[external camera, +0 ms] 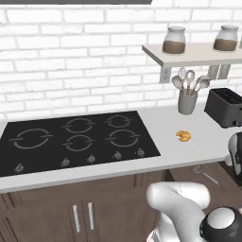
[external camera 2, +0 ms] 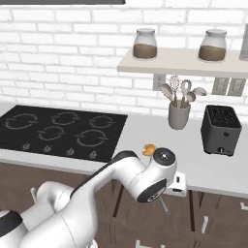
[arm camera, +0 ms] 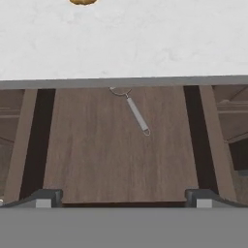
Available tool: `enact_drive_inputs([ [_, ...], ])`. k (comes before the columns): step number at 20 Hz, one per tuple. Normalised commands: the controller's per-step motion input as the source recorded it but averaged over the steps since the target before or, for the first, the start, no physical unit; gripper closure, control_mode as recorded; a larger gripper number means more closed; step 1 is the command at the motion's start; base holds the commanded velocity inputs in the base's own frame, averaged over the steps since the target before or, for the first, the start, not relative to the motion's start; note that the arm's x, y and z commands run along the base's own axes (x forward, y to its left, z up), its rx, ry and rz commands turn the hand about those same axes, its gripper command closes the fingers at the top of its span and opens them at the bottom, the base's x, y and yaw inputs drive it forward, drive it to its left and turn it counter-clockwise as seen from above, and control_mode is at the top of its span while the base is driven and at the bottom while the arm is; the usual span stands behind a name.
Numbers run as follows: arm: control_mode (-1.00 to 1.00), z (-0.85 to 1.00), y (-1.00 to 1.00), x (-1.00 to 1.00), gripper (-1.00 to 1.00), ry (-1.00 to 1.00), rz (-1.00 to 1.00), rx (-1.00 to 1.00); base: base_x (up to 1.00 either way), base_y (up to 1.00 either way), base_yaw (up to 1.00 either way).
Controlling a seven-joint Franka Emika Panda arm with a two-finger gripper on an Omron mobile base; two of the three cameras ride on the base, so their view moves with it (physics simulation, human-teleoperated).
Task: Pick the peeler from the drawer and place it on the counter.
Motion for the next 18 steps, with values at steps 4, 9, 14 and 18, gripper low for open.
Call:
enact_drive_inputs([
  [4,-1.0,-0.32,0.0,0.0,-1.0,0.04,0.04,0.0,0.0,0.0,0.0],
  [9,-1.0,-0.36,0.0,0.0,-1.0,0.01,0.05,0.0,0.0,0.0,0.0],
  [14,-1.0,-0.2,-0.03,0.03,-1.0,0.0,0.04,0.03,0.0,0.0,0.0],
  [18,-1.0,-0.11,-0.07,0.1,-1.0,0.0,0.03,0.03,0.0,0.0,0.0],
])
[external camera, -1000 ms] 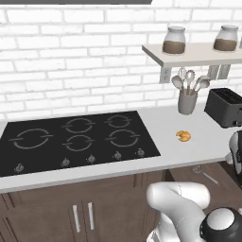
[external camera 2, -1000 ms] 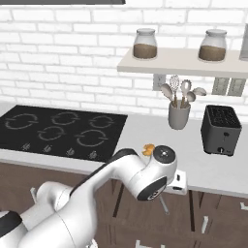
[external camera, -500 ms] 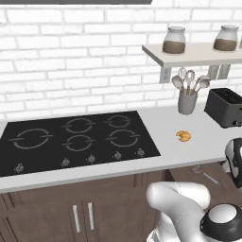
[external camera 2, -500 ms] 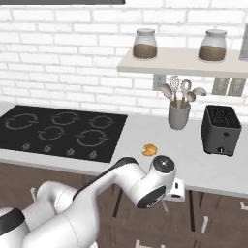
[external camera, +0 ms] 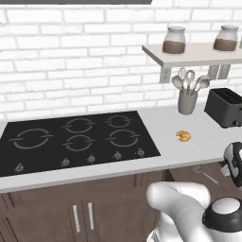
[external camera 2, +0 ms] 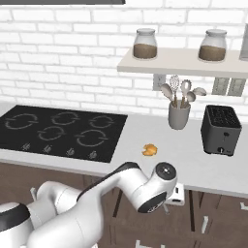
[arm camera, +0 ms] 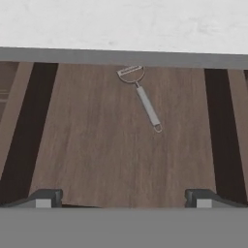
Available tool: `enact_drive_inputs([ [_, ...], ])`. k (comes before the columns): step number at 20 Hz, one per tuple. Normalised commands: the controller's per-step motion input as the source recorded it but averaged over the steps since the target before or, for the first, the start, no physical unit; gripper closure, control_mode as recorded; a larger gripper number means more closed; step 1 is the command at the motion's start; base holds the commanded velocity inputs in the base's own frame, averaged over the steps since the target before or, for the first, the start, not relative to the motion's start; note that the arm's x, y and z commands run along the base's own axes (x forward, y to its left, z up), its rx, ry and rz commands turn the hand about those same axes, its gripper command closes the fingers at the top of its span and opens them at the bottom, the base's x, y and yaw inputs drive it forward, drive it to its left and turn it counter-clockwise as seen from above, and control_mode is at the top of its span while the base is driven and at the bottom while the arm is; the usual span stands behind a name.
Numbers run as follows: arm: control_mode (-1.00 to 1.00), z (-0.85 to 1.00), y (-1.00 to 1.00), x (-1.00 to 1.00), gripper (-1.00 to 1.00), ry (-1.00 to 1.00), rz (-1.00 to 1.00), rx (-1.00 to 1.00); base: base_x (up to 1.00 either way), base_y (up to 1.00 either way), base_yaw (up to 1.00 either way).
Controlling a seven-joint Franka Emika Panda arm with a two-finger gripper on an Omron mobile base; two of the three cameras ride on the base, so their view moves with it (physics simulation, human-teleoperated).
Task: Pick the peeler from the drawer and place it on the counter.
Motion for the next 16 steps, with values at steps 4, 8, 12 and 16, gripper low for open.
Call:
enact_drive_inputs([
  [4,-1.0,-0.23,-0.07,0.09,-1.0,0.0,0.07,0.02,0.0,0.0,0.0],
  [8,-1.0,-0.28,-0.04,0.12,-1.0,0.01,0.09,0.0,0.0,0.0,0.0],
  [12,-1.0,-0.3,-0.02,0.18,-1.0,0.01,0.09,0.0,0.0,0.0,0.0],
  [16,-1.0,-0.3,0.0,0.23,-1.0,0.02,0.07,0.0,0.0,0.0,0.0],
])
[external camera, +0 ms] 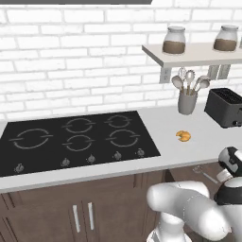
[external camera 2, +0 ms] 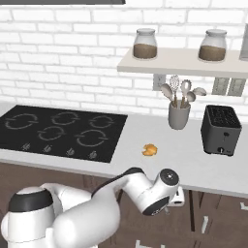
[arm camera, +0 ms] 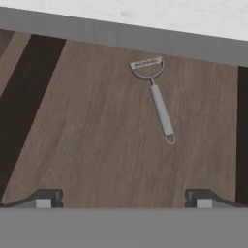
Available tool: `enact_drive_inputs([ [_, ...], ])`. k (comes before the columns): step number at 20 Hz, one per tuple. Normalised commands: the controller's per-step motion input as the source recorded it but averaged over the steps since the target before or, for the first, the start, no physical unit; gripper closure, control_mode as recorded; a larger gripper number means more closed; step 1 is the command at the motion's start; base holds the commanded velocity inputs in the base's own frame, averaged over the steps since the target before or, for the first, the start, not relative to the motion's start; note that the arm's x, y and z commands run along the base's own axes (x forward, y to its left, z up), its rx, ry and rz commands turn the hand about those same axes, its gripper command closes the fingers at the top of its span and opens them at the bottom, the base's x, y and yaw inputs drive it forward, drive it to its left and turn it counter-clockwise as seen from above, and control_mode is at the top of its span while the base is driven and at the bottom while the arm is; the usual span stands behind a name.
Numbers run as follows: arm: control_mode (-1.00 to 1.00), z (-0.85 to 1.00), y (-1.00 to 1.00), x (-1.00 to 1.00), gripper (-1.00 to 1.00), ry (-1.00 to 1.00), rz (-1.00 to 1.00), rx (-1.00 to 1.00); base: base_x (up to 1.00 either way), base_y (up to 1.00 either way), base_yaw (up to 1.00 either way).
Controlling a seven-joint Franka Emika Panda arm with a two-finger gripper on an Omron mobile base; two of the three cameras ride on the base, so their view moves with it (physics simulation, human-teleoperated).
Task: Pick the peeler from the drawer and place it on the counter.
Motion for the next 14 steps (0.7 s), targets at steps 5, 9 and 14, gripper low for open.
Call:
enact_drive_inputs([
  [5,-1.0,-0.3,-0.01,0.23,-1.0,0.03,0.05,0.0,0.0,0.0,0.0],
  [9,-1.0,-0.27,-0.11,0.15,-1.0,0.04,0.03,0.02,0.0,0.0,0.0],
  [14,-1.0,-0.24,-0.15,0.16,-1.0,0.07,0.0,0.03,0.0,0.0,0.0],
])
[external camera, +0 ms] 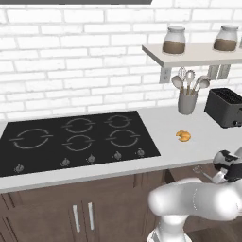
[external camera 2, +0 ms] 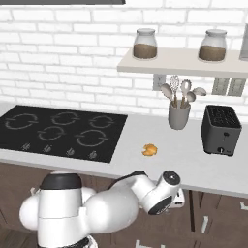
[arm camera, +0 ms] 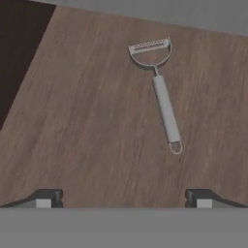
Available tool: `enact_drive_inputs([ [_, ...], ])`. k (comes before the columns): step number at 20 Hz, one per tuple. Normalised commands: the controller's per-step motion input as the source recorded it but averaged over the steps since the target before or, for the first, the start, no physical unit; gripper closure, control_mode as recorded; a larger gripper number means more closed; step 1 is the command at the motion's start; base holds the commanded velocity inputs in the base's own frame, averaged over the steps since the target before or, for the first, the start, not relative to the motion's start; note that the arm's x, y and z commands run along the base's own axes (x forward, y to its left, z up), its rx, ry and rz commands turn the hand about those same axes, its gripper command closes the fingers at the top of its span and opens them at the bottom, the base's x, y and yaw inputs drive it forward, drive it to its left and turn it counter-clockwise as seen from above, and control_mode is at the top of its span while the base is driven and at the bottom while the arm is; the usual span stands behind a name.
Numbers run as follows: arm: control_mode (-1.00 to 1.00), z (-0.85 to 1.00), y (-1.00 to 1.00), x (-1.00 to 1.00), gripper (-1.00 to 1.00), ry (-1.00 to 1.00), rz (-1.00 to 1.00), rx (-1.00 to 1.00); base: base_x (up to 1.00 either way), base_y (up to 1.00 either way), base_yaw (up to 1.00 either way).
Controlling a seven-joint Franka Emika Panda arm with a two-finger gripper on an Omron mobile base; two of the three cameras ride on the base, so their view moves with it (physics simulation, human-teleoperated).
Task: Pick the peeler from the drawer and place it on the counter.
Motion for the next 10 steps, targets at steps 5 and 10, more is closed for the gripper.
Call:
enact_drive_inputs([
  [5,-1.0,-0.22,-0.17,0.16,-1.0,0.07,0.01,0.04,0.0,0.0,0.0],
  [10,-1.0,-0.25,-0.21,0.14,-1.0,0.02,0.02,0.07,0.0,0.0,0.0],
])
